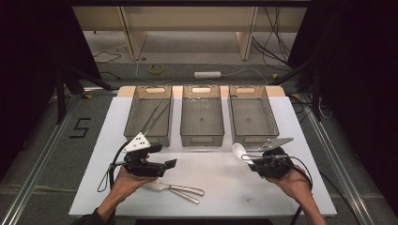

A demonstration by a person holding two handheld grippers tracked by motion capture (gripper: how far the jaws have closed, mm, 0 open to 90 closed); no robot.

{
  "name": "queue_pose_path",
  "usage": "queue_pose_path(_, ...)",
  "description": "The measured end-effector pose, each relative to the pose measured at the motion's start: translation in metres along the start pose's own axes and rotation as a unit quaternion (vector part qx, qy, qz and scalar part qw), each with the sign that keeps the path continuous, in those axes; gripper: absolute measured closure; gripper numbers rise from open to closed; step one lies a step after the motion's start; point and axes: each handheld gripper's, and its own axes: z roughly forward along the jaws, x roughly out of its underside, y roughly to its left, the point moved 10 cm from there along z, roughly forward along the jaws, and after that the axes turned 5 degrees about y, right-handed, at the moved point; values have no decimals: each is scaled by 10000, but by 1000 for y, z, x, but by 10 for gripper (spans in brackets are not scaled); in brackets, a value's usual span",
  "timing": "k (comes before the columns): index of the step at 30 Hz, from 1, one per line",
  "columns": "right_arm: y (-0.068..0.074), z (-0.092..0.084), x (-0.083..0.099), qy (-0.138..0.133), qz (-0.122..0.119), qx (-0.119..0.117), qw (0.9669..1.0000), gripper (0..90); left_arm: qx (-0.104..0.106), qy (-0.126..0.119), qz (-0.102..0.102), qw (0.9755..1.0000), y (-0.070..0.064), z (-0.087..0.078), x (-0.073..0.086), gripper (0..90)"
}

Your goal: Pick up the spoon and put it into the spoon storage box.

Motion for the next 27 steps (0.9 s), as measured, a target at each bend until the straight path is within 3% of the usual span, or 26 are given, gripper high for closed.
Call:
queue_pose_path(2, 1, 4, -17, -123, -60, 22, 9999, 763, 9, -20, -10, 10000, 0, 0, 0, 173)
queue_pose_path(8, 4, 11, -40, -239, -91, -14, 9997, 763, -4, -55, -13, 10000, 0, -1, -1, 173)
queue_pose_path(12, 7, 13, -65, -380, -151, -17, 9992, 763, -9, -54, -10, 10000, 0, -1, -1, 173)
queue_pose_path(27, 2, 18, -122, -447, -212, 84, 9987, 763, 7, -35, 21, 10000, 0, -1, -1, 173)
